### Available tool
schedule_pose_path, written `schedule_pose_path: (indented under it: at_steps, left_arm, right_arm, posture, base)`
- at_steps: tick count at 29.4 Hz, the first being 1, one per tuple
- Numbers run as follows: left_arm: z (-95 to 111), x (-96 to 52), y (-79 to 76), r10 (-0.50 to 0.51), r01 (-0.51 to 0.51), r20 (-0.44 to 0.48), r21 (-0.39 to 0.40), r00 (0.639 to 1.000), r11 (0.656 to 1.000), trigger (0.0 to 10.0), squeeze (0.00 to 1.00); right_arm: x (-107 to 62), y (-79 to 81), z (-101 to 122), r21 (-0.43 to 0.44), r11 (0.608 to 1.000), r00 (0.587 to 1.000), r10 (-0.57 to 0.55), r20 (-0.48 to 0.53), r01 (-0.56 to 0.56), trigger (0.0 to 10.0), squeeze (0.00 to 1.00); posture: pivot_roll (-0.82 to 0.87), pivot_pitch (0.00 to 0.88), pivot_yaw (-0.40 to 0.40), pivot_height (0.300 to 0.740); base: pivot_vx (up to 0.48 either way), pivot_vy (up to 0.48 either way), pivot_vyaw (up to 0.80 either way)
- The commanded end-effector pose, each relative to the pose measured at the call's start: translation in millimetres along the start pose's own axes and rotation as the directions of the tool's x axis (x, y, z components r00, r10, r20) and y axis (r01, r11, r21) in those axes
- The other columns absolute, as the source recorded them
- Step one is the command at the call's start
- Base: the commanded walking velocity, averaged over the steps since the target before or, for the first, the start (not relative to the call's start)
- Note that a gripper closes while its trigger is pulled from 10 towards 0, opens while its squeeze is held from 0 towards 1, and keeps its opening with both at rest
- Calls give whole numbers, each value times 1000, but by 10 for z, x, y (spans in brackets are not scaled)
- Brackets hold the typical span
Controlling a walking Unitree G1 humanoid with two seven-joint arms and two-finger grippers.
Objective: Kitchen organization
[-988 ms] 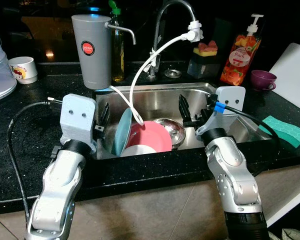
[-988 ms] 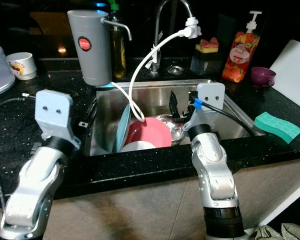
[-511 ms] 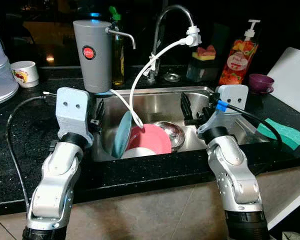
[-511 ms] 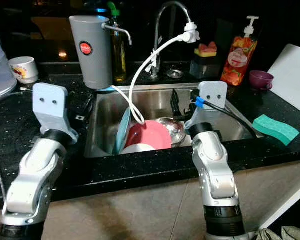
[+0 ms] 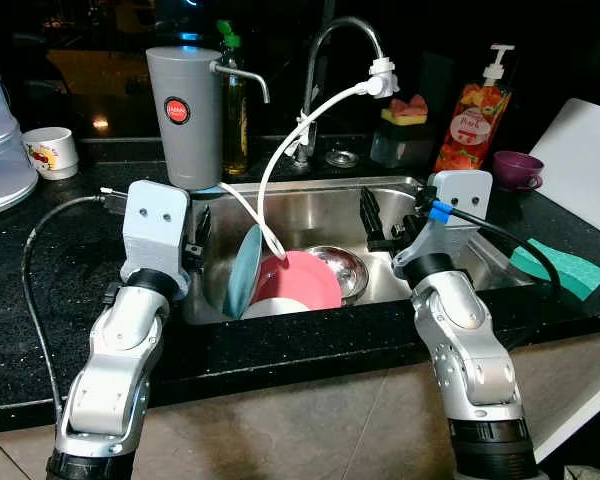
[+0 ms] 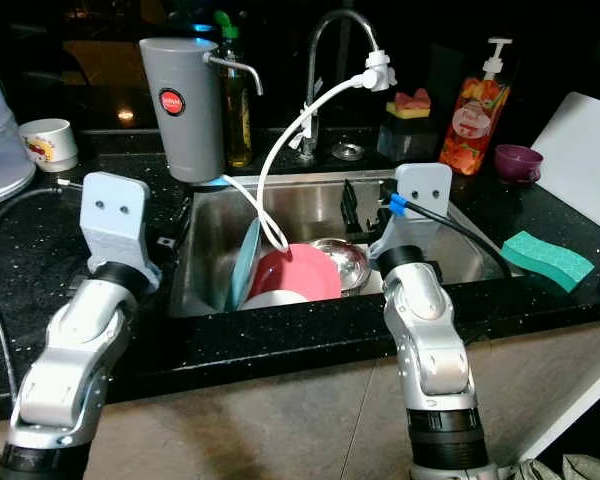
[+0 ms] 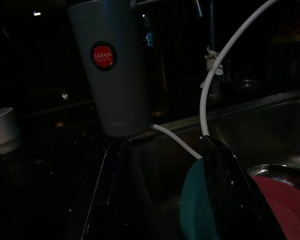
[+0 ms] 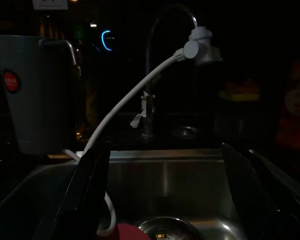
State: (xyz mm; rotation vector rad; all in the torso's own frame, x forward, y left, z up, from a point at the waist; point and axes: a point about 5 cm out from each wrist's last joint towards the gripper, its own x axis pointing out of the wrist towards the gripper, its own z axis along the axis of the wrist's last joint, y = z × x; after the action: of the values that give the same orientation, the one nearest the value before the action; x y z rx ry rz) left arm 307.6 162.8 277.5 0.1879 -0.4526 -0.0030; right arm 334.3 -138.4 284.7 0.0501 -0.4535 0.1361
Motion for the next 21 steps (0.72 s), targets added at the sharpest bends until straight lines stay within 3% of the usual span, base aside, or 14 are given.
schedule_pose_path:
  at_steps: [1,9,17,21]
  left_arm:
    - [-4,4,23,11,-11,-4,24,1000,1000,10000,0]
    - [-37,17,49,27,-28,-31,-6,999,1000,10000,0]
    - [-49,31,49,21,-36,-75,-202,997,979,10000,0]
    - [-45,35,42,8,-26,-77,-232,997,972,10000,0]
  right_arm:
    - [0,-7,15,5,1000,1000,-2,15,1,10000,0]
    - [-1,-6,4,7,1000,1000,-2,13,2,10000,0]
    - [-4,-14,-6,29,1000,1000,-10,9,10,10000,0]
    - [-14,-6,-11,35,999,1000,-7,7,7,10000,0]
  posture:
    - [75,74,-56,740]
    - [72,68,-58,740]
    - [62,72,-57,740]
    - [60,70,-56,740]
  base:
    - [0,0,0]
    - [0,0,0]
    - [0,0,0]
    - [0,0,0]
